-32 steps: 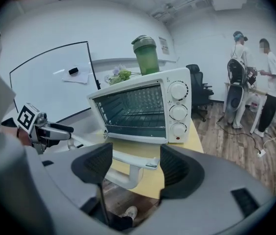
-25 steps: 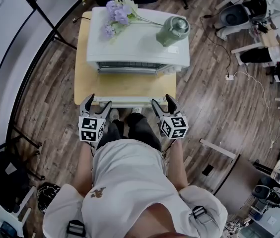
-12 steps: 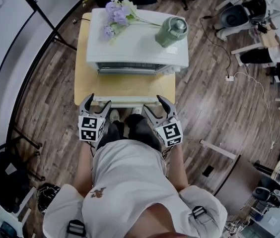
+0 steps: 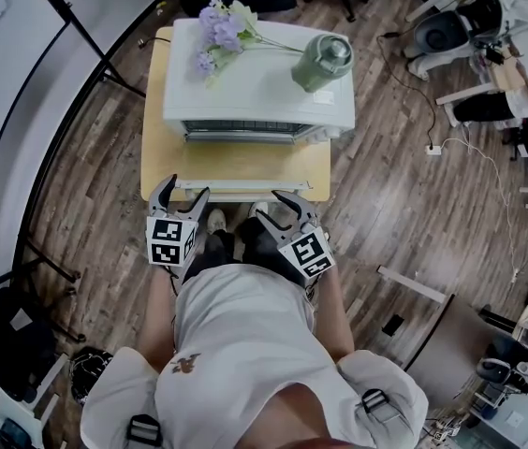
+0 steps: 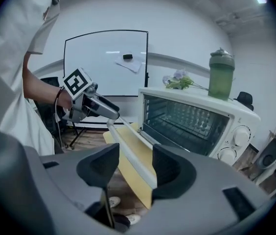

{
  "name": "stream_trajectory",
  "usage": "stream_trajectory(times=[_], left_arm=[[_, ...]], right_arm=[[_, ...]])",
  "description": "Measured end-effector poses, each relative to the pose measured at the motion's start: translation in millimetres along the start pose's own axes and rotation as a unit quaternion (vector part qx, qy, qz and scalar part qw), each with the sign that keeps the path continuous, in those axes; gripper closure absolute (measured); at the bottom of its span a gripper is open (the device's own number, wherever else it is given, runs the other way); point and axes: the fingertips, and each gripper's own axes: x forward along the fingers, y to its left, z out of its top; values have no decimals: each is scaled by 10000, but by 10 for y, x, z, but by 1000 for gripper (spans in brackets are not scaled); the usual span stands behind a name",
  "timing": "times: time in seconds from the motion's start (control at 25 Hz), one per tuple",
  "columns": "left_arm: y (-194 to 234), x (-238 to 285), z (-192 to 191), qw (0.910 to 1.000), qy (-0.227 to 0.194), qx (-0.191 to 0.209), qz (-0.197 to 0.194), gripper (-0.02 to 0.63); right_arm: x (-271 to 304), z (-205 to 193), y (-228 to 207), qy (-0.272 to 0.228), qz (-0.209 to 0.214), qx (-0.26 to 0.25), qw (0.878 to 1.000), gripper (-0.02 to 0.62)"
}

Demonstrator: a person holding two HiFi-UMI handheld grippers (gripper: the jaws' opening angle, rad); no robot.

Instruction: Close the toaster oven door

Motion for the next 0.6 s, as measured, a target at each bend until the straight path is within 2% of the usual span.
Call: stream_trajectory(times=[0.24, 0.6], left_arm=[[14, 14, 73, 10000, -54, 6, 36, 282], [46, 10, 196, 9998, -145, 75, 105, 287]], right_arm=[[129, -221, -64, 528, -116, -286, 9981, 387], [184, -216, -174, 577, -384, -404, 9968, 408]])
